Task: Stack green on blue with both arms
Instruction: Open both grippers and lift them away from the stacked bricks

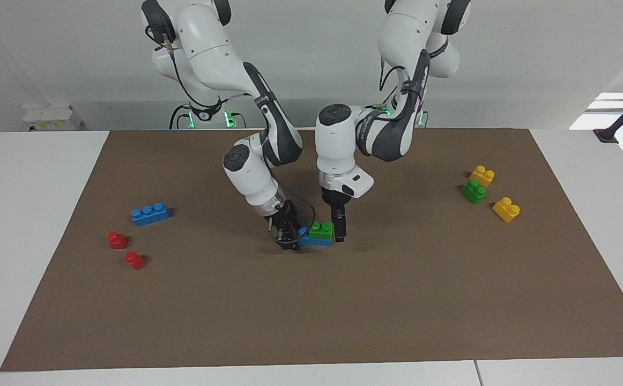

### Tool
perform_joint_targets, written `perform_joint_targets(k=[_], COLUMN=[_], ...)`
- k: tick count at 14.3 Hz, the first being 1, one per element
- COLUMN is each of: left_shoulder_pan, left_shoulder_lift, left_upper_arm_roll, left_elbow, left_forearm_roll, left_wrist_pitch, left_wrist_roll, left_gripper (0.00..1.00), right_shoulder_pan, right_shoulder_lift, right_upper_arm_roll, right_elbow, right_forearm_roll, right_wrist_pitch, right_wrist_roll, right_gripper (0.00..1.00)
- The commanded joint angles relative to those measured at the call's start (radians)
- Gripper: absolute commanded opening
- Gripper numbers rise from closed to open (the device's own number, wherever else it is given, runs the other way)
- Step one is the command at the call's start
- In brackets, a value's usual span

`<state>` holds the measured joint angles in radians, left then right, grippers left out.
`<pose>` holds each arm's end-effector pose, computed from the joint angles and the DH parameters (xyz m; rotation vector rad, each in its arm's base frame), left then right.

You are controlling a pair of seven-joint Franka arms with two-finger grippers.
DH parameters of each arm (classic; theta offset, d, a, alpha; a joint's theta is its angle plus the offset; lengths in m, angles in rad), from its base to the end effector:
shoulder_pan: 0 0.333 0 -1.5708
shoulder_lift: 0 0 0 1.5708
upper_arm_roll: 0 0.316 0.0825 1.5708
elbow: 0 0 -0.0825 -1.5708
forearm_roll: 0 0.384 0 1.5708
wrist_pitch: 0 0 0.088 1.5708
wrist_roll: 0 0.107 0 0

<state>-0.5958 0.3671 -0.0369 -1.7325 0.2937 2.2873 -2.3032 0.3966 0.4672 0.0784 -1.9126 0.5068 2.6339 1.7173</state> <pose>0.5460 -0.3892 0.3880 2.1620 2.0171 0.3630 0.5855 0.2838 0.2739 -1.8536 2.0480 0.2594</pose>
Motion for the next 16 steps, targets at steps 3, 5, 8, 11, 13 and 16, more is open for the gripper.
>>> perform_joint_targets(k=[3, 5, 8, 11, 13, 16], left_shoulder_pan=[0.022, 0.031, 0.054, 0.092, 0.115, 0.181], left_shoulder_lift=[-0.096, -0.103, -0.125, -0.148, -0.165, -0.200], left_upper_arm_roll=[-0.006, -0.006, -0.008, -0.008, -0.006, -0.006], left_elbow=[-0.068, -0.068, -0.076, -0.085, -0.085, -0.085], left_forearm_roll=[0.010, 0.010, 0.001, -0.044, -0.079, -0.149], left_wrist_pitch=[-0.064, -0.086, -0.106, -0.124, -0.147, -0.201], left_wrist_roll=[0.060, 0.096, 0.163, 0.281, 0.381, 0.587], left_gripper=[1.00, 1.00, 1.00, 1.00, 1.00, 1.00], right_shoulder_pan=[-0.067, -0.093, -0.137, -0.223, -0.284, -0.366], right_shoulder_lift=[-0.021, -0.061, -0.110, -0.171, -0.202, -0.275], right_upper_arm_roll=[0.008, 0.006, 0.000, -0.003, -0.002, -0.003], right_elbow=[0.041, 0.046, 0.072, 0.107, 0.162, 0.188], right_forearm_roll=[0.022, 0.019, 0.004, -0.059, -0.161, -0.235], right_wrist_pitch=[-0.099, -0.158, -0.236, -0.361, -0.487, -0.650], right_wrist_roll=[-0.016, -0.088, -0.275, -0.557, -0.689, -0.900], right_gripper=[0.84, 0.95, 1.00, 1.00, 1.00, 1.00])
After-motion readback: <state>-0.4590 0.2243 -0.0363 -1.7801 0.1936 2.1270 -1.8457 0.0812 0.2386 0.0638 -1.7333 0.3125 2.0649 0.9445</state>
